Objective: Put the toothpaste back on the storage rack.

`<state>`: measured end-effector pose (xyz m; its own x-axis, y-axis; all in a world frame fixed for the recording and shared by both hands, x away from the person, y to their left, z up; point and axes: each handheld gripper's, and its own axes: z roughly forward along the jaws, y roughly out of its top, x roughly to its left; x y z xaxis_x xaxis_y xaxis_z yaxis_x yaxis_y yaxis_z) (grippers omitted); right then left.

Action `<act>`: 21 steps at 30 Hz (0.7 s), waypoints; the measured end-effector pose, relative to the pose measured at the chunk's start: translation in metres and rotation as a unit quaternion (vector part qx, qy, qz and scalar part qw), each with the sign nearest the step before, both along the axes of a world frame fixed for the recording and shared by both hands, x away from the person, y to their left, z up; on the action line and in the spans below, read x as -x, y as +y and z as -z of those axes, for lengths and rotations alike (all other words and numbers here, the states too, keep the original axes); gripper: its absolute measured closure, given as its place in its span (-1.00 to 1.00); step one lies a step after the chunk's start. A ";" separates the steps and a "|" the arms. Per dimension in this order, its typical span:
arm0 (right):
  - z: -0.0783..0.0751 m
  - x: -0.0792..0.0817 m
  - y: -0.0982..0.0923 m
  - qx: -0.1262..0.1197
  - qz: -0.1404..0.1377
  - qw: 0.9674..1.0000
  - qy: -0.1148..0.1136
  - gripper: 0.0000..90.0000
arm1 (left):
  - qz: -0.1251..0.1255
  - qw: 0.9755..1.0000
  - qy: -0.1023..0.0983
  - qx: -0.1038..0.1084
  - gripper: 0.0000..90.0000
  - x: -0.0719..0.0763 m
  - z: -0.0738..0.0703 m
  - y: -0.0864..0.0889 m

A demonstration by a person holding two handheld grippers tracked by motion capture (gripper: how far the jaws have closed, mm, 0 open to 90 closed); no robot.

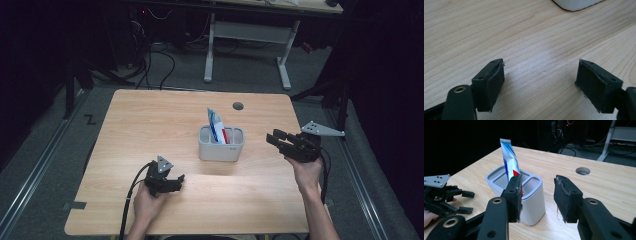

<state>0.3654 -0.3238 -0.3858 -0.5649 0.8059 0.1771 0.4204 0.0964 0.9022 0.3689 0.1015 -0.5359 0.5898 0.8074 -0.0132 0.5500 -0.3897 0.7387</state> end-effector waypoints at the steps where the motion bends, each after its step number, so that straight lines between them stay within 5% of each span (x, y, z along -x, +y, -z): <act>1: 0.001 0.001 0.000 0.000 0.000 1.000 0.000 0.29 | 0.000 1.000 0.000 0.000 -0.49 0.000 0.000 0.000; 9: 0.001 0.006 -0.008 -0.009 0.005 1.000 -0.006 0.28 | 0.000 1.000 0.000 0.000 -0.49 0.000 0.000 0.000; 21: 0.006 0.022 -0.018 0.026 0.039 0.999 -0.013 0.26 | 0.000 1.000 0.000 0.000 -0.49 0.000 0.000 0.000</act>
<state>0.3437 -0.3422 -0.3923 -0.5035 0.8556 0.1202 0.4051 0.1109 0.9075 0.3689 0.1015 -0.5359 0.5899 0.8074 -0.0132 0.5499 -0.3897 0.7388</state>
